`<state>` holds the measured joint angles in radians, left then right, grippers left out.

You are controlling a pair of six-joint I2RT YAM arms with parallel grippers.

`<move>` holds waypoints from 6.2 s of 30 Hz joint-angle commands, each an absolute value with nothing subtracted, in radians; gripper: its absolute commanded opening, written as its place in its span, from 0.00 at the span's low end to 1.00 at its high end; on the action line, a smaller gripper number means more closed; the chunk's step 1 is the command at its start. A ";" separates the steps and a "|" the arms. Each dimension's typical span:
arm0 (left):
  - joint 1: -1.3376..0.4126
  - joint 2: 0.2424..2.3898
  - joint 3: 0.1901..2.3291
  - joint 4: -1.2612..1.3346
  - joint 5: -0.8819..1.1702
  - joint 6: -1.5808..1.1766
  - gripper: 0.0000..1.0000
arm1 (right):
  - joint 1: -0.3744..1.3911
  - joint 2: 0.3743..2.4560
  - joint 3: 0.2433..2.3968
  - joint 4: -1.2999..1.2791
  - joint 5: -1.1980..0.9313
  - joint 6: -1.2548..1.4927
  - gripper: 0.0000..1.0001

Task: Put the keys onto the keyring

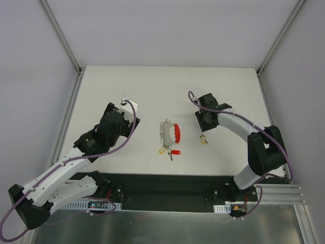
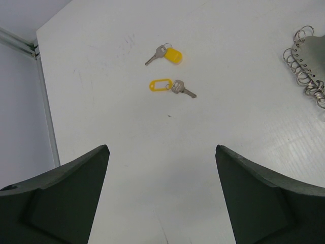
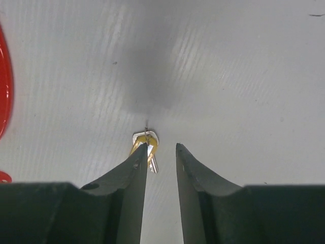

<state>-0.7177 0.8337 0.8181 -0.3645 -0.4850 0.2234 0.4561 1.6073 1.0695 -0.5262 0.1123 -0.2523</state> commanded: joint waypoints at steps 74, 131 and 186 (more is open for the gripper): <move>-0.696 0.839 0.802 -0.362 -0.518 0.227 0.88 | 0.486 1.537 1.144 -0.480 0.038 -0.365 0.53; -0.569 0.833 0.810 -0.364 -0.480 0.169 0.88 | 0.735 1.646 1.069 -0.290 0.071 -0.043 0.46; -0.569 0.816 0.808 -0.362 -0.492 0.170 0.88 | 0.879 1.749 1.189 -0.288 -0.035 -0.445 0.58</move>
<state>-0.5804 0.8310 0.8032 -0.3649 -0.4789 0.1745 0.8257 1.8053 1.2434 -0.3313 -0.0731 -0.4107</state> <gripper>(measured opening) 0.881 0.550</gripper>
